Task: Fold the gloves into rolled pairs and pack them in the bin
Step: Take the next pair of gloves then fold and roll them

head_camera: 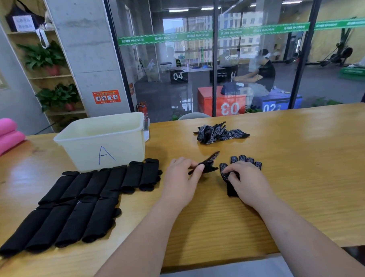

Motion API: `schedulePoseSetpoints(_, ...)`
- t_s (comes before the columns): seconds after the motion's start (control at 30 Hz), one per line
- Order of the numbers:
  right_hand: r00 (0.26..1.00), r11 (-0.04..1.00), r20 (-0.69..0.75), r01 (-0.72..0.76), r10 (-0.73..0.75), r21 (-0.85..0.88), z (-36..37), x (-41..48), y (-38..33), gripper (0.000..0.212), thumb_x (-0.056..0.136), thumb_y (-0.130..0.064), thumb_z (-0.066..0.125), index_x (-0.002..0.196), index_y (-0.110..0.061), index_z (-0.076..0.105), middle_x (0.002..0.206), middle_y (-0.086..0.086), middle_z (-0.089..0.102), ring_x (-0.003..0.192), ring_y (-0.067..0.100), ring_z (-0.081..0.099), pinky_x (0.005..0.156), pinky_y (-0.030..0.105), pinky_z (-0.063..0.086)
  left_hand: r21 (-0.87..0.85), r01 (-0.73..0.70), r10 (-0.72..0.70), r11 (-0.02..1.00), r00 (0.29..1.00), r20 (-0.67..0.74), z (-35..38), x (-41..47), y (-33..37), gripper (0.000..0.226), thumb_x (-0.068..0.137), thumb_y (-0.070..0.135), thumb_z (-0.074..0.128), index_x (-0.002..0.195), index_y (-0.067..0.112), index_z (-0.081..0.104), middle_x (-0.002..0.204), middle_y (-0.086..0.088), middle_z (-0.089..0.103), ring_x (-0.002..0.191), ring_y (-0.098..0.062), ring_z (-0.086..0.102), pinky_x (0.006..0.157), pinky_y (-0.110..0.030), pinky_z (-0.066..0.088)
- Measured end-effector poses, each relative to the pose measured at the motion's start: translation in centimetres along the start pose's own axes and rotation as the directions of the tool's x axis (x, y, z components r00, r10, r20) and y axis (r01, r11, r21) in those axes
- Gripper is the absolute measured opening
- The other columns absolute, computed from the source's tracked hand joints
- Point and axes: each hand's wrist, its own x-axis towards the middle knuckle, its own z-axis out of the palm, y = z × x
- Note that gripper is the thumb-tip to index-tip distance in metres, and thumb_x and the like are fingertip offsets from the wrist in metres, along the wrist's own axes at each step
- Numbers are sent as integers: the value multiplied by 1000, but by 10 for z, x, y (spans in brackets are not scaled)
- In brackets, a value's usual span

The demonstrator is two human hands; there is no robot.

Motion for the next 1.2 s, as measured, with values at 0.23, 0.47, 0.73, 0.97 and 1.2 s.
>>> schedulePoseSetpoints(0.23,999,999,-20,-25,26,29,2,4,5,25,105,-20,53,112,-31,74,110,-15,64,112,13,58,94,30,48,-410,219,-160,885,972,174,-43,30,19,31,107,46,56,101,22,76,103,-6,74,91,-12,62,86,-34,51)
schedulePoseSetpoints(0.47,999,993,-18,-48,50,107,4,7,7,26,103,-21,54,104,-36,75,107,-17,64,111,12,59,97,31,48,282,-94,21,955,968,252,-22,20,-15,41,100,22,66,139,33,58,143,7,58,135,-22,47,114,-43,42)
schedulePoseSetpoints(0.73,997,986,-5,-76,77,146,1,6,6,26,103,-23,53,102,-39,74,111,-16,64,109,10,58,94,30,48,283,-316,139,906,852,504,-31,31,0,21,97,36,74,117,31,74,120,10,70,116,-18,59,102,-42,49)
schedulePoseSetpoints(0.97,994,980,-17,-103,108,171,0,5,5,27,104,-21,52,110,-35,75,114,-15,67,108,9,60,95,31,51,147,-95,38,985,935,352,-68,80,36,17,102,35,69,114,23,73,113,9,73,112,-10,65,93,-28,45)
schedulePoseSetpoints(1.2,995,978,-8,-92,95,186,2,5,9,26,104,-23,53,105,-39,74,112,-19,65,109,8,59,95,31,51,320,-60,117,946,980,-162,-76,126,47,12,102,35,66,111,28,70,99,7,74,93,-19,69,85,-40,60)
